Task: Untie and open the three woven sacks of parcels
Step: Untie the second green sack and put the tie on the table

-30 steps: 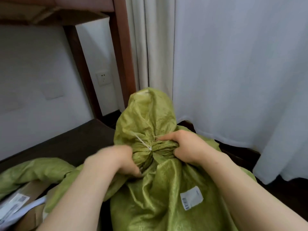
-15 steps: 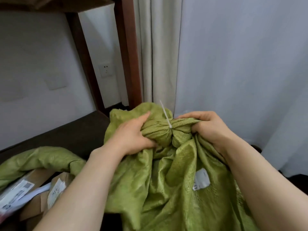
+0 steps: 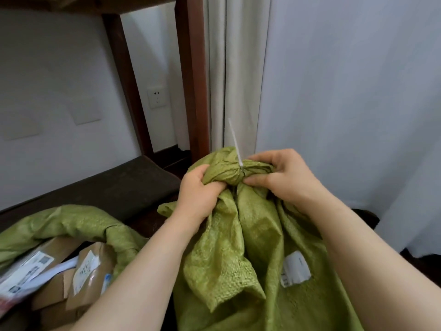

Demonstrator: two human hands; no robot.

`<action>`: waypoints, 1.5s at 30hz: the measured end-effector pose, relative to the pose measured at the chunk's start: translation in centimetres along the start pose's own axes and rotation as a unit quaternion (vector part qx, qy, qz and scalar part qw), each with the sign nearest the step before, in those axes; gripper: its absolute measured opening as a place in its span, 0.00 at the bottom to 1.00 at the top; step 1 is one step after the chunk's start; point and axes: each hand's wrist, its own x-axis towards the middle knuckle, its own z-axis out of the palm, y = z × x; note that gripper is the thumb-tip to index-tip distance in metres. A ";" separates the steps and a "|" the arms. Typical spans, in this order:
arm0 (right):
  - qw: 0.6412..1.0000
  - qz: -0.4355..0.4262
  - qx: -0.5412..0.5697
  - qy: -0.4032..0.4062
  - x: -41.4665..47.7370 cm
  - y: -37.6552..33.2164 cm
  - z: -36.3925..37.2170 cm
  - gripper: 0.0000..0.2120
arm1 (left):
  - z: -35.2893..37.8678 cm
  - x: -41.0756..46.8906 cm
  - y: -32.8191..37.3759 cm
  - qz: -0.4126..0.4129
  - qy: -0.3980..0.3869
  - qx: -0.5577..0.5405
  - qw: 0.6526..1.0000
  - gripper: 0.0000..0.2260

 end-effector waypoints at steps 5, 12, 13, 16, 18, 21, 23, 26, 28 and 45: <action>0.986 0.110 0.112 -0.052 -0.7 1.0 -0.2 0.11 | -0.1 -0.2 -1.9 0.245 0.042 0.445 0.860 0.39; 0.983 0.139 0.108 -0.061 -0.3 0.9 -1.2 0.13 | 0.3 -0.3 -0.3 0.219 -0.167 0.331 0.903 0.37; 0.982 0.147 0.102 -0.064 -0.4 0.8 -1.2 0.15 | 0.2 -0.2 -0.4 0.213 -0.171 0.344 0.898 0.37; 0.993 0.107 -0.030 -0.049 -0.4 0.2 -0.6 0.18 | 0.3 -0.1 -0.4 0.214 -0.135 0.356 0.900 0.31; 0.982 0.003 -0.189 0.032 -0.2 -0.8 -0.3 0.21 | 0.5 0.0 -0.3 0.189 -0.106 0.321 0.922 0.30; 0.968 -0.110 -0.161 0.157 -0.3 -2.4 -0.2 0.10 | 0.3 0.4 -0.1 0.132 -0.073 0.247 0.957 0.34; 0.978 -0.041 -0.179 0.099 -0.3 -2.7 -0.1 0.10 | 0.3 0.6 -0.1 0.107 -0.055 0.215 0.969 0.38; 0.981 0.064 -0.183 -0.002 -0.3 -1.4 0.4 0.22 | 0.6 0.1 -0.2 0.088 -0.054 0.195 0.975 0.42; 0.989 0.073 -0.125 -0.036 -0.3 -0.6 0.6 0.21 | 0.8 -0.2 -0.4 0.070 -0.066 0.173 0.980 0.45; 0.981 -0.030 -0.190 -0.021 1.2 2.6 1.3 0.10 | 0.8 -0.4 2.6 0.264 0.014 0.304 0.915 0.05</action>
